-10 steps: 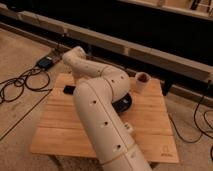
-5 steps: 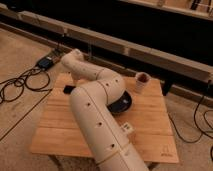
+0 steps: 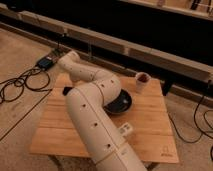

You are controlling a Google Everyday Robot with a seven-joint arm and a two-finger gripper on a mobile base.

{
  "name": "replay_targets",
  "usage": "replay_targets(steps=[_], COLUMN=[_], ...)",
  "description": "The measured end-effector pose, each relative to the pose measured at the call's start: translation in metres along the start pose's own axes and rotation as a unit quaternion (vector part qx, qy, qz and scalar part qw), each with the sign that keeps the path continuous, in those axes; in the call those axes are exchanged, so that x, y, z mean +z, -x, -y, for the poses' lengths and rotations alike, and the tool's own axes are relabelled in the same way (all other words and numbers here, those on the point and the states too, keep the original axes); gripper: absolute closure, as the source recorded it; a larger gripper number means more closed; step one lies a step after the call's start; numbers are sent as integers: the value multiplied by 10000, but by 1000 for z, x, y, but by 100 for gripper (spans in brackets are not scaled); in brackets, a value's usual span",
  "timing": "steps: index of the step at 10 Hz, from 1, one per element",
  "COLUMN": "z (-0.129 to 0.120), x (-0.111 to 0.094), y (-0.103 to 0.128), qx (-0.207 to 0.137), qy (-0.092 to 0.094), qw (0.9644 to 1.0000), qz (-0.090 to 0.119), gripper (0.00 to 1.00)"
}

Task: Push the eraser across the table

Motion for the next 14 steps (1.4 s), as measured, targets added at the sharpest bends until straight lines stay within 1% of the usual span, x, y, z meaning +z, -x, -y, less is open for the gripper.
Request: replay_targets(steps=[3,5,10,14], z=[-8,-16,-47,-71], x=[-9,-14,-23,-23], y=[-18,-33,-60,-84], qx=[-113,-176,-503,-843], qy=[-40,-24,94,181], qw=[9998,9995,9981,9952], qz=[-170,-266,-352,-461], gripper=[35,35,35,35])
